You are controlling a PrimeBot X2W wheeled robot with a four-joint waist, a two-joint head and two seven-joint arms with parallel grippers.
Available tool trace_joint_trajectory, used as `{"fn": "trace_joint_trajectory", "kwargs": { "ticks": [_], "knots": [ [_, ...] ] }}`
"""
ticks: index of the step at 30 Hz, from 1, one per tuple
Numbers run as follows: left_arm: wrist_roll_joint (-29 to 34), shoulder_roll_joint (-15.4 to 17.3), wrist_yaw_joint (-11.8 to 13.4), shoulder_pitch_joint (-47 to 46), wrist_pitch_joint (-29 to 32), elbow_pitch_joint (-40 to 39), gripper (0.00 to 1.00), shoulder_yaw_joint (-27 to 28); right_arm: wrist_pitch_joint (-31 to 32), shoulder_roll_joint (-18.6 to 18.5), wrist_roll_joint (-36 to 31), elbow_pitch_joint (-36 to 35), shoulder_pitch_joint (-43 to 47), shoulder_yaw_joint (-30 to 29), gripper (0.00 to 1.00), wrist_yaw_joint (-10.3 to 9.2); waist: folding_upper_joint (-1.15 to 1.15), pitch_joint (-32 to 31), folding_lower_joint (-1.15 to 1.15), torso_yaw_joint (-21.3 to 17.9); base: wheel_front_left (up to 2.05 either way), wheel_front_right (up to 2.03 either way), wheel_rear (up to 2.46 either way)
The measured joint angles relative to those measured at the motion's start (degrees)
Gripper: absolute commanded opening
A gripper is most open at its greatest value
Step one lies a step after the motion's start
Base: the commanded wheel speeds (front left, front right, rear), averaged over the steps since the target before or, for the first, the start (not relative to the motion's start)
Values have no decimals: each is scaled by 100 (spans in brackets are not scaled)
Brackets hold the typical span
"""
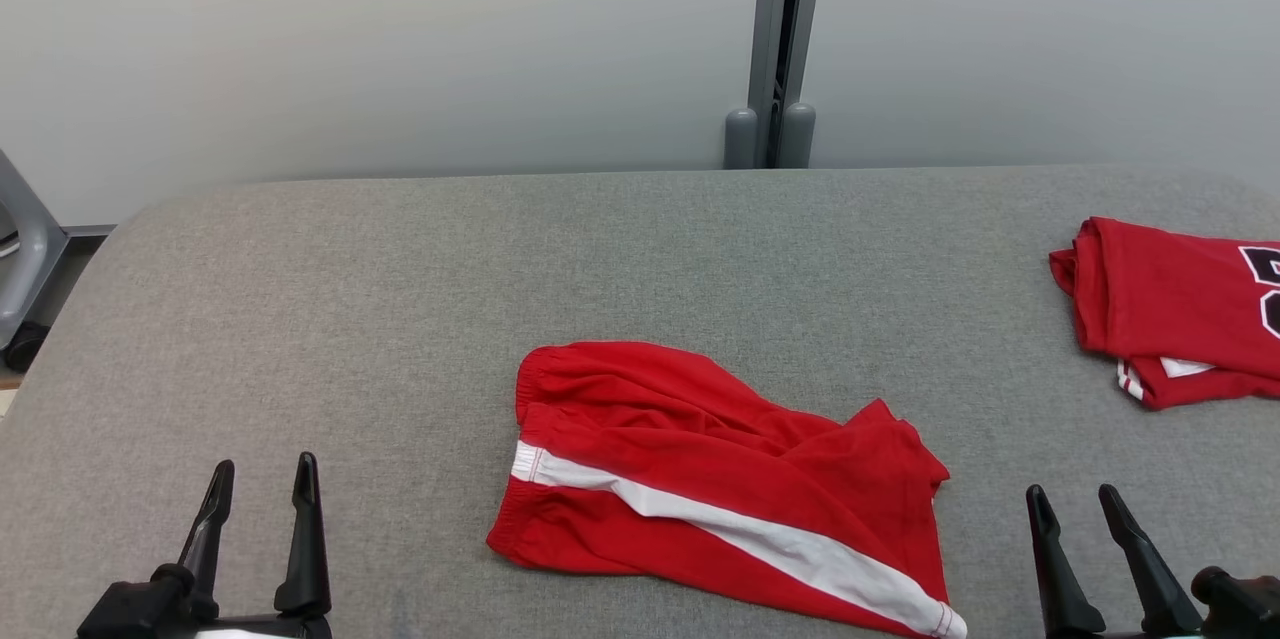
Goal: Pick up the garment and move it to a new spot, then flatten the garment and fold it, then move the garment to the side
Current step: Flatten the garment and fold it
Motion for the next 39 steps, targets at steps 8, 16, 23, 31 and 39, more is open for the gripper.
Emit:
{"fn": "trace_joint_trajectory", "kwargs": {
  "ticks": [8,16,23,31,39],
  "knots": [
    [172,-140,-165,6,0,90,100,138,1,-15,0,54,-3,83,100,0,0,-6,0,-24,0,0,0],
    [290,-86,-452,-262,-3,348,100,-248,0,-252,18,278,-47,568,100,0,0,-7,0,-73,0,0,0],
    [115,277,-532,-810,101,992,100,-978,0,-341,211,664,20,1065,100,0,0,109,0,-198,0,0,0],
    [-293,657,-549,-1233,105,1674,100,-2194,0,-270,375,1247,-169,1559,100,0,0,333,0,-375,0,0,0],
    [-633,886,-549,-1634,65,2277,100,-2869,0,-253,541,1681,-515,1883,100,0,0,471,0,-466,0,0,0]
  ]
}}
